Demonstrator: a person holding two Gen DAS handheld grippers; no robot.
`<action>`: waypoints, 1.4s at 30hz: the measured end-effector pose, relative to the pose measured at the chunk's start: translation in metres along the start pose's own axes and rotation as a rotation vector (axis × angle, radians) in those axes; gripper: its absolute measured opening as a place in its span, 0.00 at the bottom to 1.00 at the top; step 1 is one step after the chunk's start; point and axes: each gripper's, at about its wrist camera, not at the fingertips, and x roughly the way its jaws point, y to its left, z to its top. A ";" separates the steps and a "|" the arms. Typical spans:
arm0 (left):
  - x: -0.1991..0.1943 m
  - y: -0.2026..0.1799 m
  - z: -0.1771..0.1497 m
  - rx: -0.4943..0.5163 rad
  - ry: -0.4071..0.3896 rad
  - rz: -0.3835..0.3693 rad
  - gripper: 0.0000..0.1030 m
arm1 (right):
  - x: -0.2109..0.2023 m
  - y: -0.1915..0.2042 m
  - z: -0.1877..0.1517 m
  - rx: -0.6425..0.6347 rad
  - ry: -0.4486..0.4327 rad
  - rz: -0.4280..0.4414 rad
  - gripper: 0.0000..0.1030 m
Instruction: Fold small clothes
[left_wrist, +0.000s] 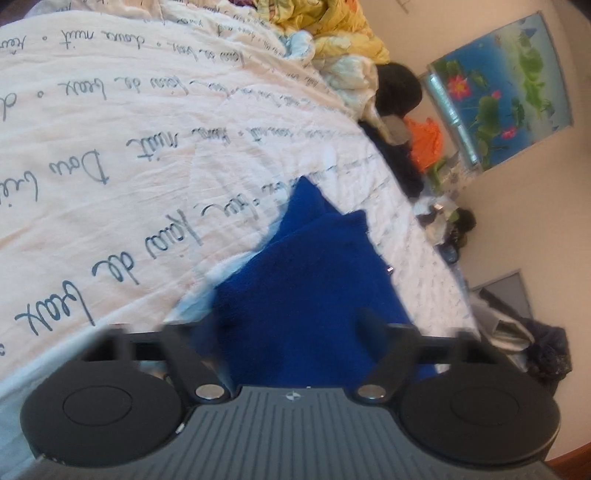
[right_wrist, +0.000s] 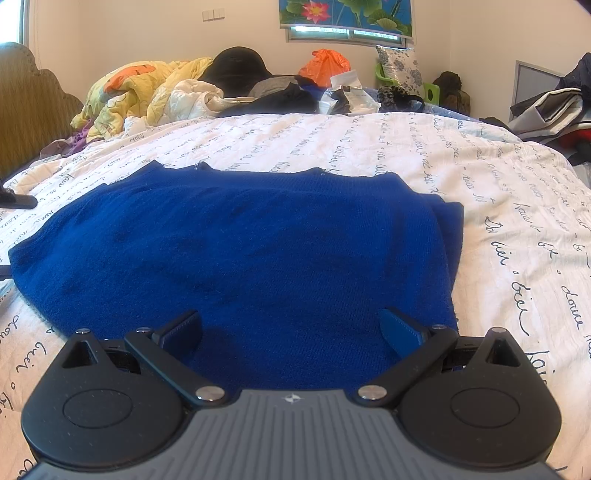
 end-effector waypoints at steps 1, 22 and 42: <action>0.003 0.003 0.000 -0.006 0.007 0.026 0.07 | 0.000 0.000 0.000 0.002 -0.001 0.000 1.00; -0.025 -0.091 -0.160 1.356 -0.296 0.075 0.06 | 0.067 -0.004 0.110 0.532 0.281 0.676 1.00; -0.038 -0.138 -0.195 1.561 -0.336 -0.143 0.05 | 0.117 0.009 0.142 0.410 0.281 0.676 0.12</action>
